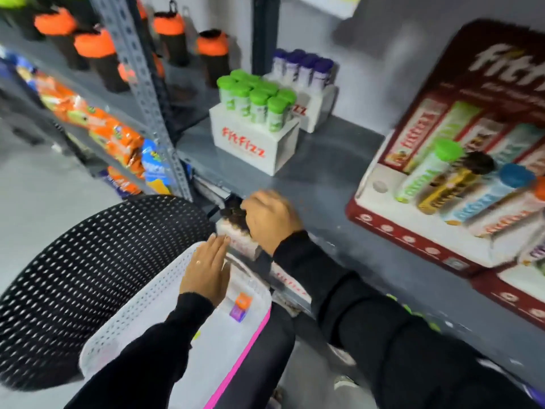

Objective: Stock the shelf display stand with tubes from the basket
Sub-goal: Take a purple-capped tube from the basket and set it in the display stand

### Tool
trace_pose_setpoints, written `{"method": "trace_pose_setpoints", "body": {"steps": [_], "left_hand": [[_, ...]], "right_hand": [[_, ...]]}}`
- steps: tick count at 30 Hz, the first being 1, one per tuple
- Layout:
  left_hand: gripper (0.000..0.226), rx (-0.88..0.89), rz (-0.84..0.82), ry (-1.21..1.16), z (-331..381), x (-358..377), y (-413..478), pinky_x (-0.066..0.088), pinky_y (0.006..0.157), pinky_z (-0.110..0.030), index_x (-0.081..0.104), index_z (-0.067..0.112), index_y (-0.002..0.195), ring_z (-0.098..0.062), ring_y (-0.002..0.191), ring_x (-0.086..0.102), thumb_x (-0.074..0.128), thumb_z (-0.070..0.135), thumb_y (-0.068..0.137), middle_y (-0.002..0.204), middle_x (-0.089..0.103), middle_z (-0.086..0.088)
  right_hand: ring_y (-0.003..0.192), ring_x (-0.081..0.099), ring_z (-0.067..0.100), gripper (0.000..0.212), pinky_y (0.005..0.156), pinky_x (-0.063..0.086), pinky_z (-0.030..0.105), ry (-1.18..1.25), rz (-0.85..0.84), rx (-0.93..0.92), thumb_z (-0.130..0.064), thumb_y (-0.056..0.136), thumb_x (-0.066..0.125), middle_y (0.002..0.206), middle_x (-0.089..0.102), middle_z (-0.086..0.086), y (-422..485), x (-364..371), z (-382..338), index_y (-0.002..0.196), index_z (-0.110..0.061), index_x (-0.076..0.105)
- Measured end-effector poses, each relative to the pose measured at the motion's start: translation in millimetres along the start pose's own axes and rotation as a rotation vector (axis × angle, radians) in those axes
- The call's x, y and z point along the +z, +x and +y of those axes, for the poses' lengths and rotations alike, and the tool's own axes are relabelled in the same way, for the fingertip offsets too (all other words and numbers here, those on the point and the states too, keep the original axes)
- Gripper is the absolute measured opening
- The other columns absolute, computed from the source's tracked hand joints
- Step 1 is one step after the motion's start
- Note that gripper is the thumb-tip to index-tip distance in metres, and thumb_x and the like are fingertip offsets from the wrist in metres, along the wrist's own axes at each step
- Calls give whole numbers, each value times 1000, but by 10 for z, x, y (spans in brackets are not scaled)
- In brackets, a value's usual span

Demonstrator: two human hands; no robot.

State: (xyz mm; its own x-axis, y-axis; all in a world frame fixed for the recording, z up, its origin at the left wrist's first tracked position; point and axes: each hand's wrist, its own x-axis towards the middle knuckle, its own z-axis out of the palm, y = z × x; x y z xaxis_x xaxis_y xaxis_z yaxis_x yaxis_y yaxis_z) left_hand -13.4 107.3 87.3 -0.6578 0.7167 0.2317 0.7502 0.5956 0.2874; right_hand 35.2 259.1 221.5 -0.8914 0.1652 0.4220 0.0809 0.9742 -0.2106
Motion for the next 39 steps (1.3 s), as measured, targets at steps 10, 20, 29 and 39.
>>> {"method": "trace_pose_setpoints", "body": {"steps": [10, 20, 29, 39], "left_hand": [[76, -484, -369, 75, -532, 888, -1519, 22, 100, -38, 59, -5, 117, -38, 112, 57, -2, 35, 97, 123, 59, -21], [71, -447, -299, 93, -596, 1161, -1431, 12, 111, -42, 38, -2, 137, -27, 142, 12, 0, 42, 97, 148, 29, -15], [67, -476, -349, 91, -636, 1183, -1557, 3, 116, -38, 22, 2, 142, -20, 143, -5, 2, 46, 96, 152, 18, -11], [68, -362, -236, 39, -463, 538, -684, 38, 102, -43, 49, -6, 127, -34, 122, 50, 9, 40, 97, 134, 51, -21]], "right_hand": [[119, 57, 35, 34, 98, 47, 40, -42, -888, 140, -4, 98, 36, 129, 59, 17, -508, 1755, -657, 125, -1, 56], [116, 60, 36, 32, 93, 50, 42, -158, -932, 130, 2, 96, 38, 123, 64, 19, -424, 2128, -844, 121, 3, 59], [119, 58, 32, 35, 95, 49, 35, -34, -971, 273, -4, 99, 41, 130, 58, 20, -530, 2034, -973, 134, 3, 44], [118, 55, 35, 20, 92, 48, 32, 118, -774, 398, -20, 86, 59, 119, 63, 17, 92, 814, -544, 101, -7, 64]]}}
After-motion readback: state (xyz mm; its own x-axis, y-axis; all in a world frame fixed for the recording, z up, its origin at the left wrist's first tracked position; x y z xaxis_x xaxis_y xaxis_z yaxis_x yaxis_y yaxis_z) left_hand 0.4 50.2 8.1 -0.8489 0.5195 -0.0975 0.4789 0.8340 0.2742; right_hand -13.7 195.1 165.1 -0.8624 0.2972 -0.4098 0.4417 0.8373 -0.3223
